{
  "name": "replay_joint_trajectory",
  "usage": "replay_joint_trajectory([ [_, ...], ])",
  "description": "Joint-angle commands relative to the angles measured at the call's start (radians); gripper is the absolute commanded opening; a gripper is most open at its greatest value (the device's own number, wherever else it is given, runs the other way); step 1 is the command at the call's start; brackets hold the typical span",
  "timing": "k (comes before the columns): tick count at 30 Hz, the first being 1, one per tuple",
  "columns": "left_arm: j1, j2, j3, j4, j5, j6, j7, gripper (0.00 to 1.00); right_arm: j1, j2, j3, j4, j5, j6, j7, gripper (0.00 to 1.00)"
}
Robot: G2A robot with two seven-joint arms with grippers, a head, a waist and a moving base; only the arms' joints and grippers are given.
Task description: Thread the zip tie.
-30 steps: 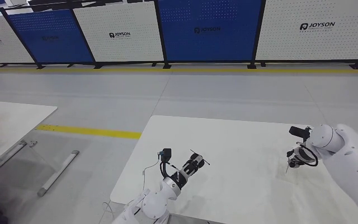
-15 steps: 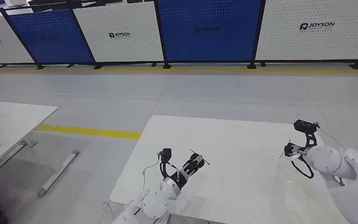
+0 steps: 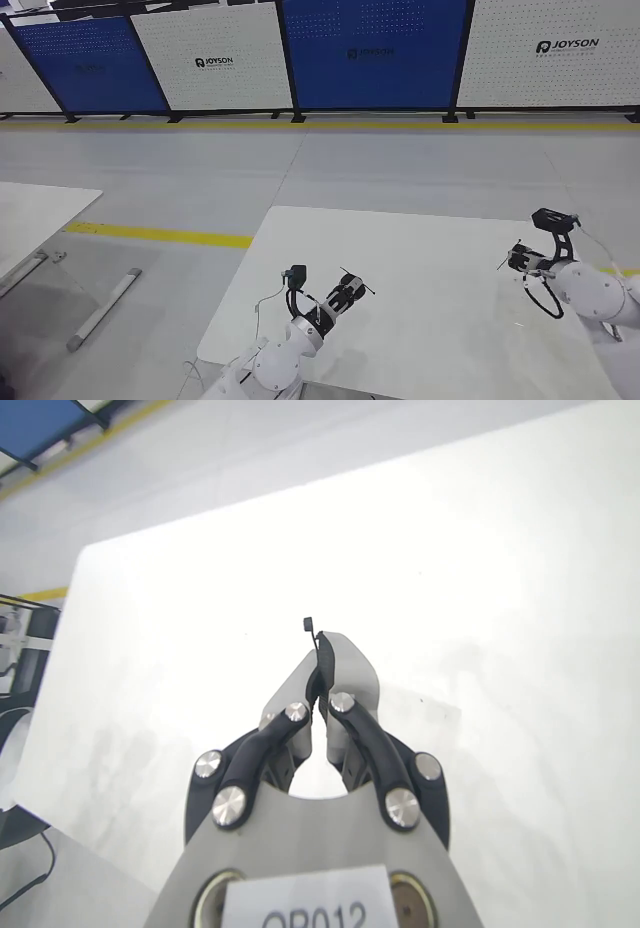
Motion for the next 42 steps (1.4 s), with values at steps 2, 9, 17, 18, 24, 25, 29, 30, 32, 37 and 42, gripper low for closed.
replay_joint_trajectory([
  [2,0.000,0.000,0.000,0.000,0.000,0.000,0.000,0.00,-0.146,0.019,0.119,-0.069,0.057,-0.131,-0.145,0.00],
  [9,0.000,0.000,0.000,0.000,0.000,0.000,0.000,0.00,-0.420,0.055,0.343,-0.178,0.192,-0.505,-0.244,0.00],
  [17,0.000,0.000,0.000,0.000,0.000,0.000,0.000,0.00,-0.432,0.059,0.350,-0.202,0.205,-0.505,-0.221,0.00],
  [18,0.000,0.000,0.000,0.000,0.000,0.000,0.000,0.00,-0.432,0.059,0.350,-0.202,0.205,-0.505,-0.221,0.00],
  [24,0.000,0.000,0.000,0.000,0.000,0.000,0.000,0.00,-0.432,0.059,0.350,-0.202,0.205,-0.505,-0.221,0.00],
  [25,0.000,0.000,0.000,0.000,0.000,0.000,0.000,0.00,-0.432,0.059,0.350,-0.202,0.205,-0.505,-0.221,0.00],
  [29,0.000,0.000,0.000,0.000,0.000,0.000,0.000,0.00,-0.432,0.059,0.350,-0.202,0.205,-0.505,-0.221,0.00],
  [30,0.000,0.000,0.000,0.000,0.000,0.000,0.000,0.00,-0.432,0.059,0.350,-0.202,0.205,-0.505,-0.221,0.00],
  [32,0.000,0.000,0.000,0.000,0.000,0.000,0.000,0.00,-0.434,0.058,0.346,-0.207,0.210,-0.505,-0.221,0.00],
  [37,0.000,0.000,0.000,0.000,0.000,0.000,0.000,0.00,-0.427,0.051,0.324,-0.243,0.295,-0.502,-0.210,0.00],
  [42,0.000,0.000,0.000,0.000,0.000,0.000,0.000,0.00,-0.422,0.038,0.281,-0.293,0.240,-0.356,-0.281,0.00],
])
